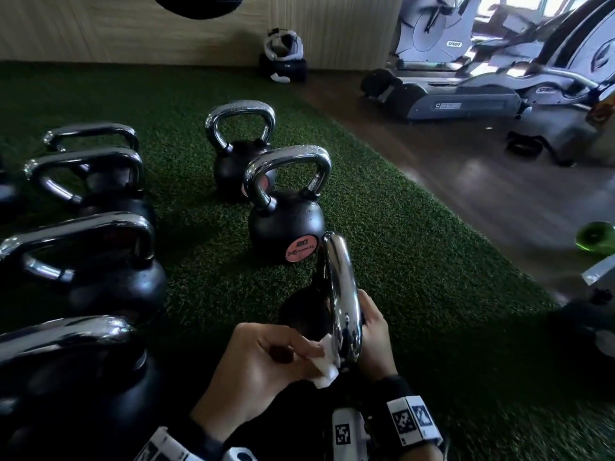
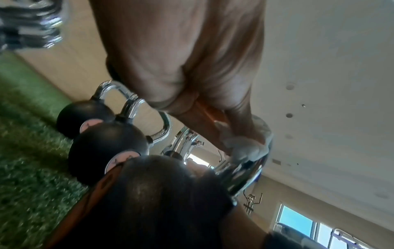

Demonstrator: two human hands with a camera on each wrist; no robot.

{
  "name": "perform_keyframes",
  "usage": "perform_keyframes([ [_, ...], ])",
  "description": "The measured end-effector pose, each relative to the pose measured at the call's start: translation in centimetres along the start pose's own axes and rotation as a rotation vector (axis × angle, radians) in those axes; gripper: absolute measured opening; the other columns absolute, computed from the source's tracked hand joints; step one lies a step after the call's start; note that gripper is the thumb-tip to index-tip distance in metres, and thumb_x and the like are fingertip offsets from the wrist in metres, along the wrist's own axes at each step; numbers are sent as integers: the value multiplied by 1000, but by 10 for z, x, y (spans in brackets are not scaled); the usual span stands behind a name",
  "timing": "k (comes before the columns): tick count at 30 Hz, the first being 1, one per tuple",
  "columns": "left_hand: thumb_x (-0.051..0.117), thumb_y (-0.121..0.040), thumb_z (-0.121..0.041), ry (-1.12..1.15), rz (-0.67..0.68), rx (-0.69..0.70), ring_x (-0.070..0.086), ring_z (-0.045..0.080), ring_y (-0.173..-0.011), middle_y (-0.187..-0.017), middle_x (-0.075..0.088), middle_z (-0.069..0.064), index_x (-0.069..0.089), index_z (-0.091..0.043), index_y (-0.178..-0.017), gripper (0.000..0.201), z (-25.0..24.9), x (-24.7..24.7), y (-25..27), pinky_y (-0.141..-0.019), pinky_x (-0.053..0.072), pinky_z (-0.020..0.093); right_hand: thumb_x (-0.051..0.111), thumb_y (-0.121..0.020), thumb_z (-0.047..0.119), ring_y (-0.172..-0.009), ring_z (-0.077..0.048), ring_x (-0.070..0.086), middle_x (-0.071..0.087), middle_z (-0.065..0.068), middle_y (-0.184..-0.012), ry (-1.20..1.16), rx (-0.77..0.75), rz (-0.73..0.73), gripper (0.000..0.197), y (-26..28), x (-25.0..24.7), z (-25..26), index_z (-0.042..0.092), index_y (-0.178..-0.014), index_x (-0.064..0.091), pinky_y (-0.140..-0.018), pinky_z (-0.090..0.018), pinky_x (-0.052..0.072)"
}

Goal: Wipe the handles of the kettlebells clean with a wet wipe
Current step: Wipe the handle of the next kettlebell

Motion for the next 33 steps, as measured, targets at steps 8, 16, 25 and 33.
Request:
perform_keyframes([
  [8,96,-64,-33,-51,-88,54,79,19,-80,-81,80,6,84,-14,-75,25,15,-4,1,-72,59,23,75,-80,29,-88,-10,63,73,-1,-100,-27,-11,-7,31,0,-2,1,29,-111,72,-82,-36,53],
  [16,93,-63,-24,-230,-119,29,70,8,-67,-72,78,-2,82,-26,-73,15,2,-15,-4,-64,54,25,73,-83,29,-102,-15,70,78,1,-111,15,47,24,35,7,-9,14,28,-118,74,-97,-55,56],
  [25,86,-56,-24,318,-248,-79,60,12,-52,-61,67,8,72,-9,-66,23,-40,-5,-1,-54,50,18,84,-81,19,-60,-16,64,75,8,-88,147,-481,-207,20,88,-39,170,24,-100,83,-56,-30,53],
  [33,81,-72,-40,227,-117,23,68,16,-71,-75,75,13,79,-7,-72,33,-58,5,3,-67,53,21,89,-72,11,-72,-15,75,78,7,-103,15,-419,-12,36,83,-30,179,23,-104,82,-64,-29,62],
])
Point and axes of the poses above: each hand's wrist, its own y-axis away from the middle knuckle, its own x-axis out of the palm, z = x × y, the point moved 6 cm from there along -y, towards the middle knuckle
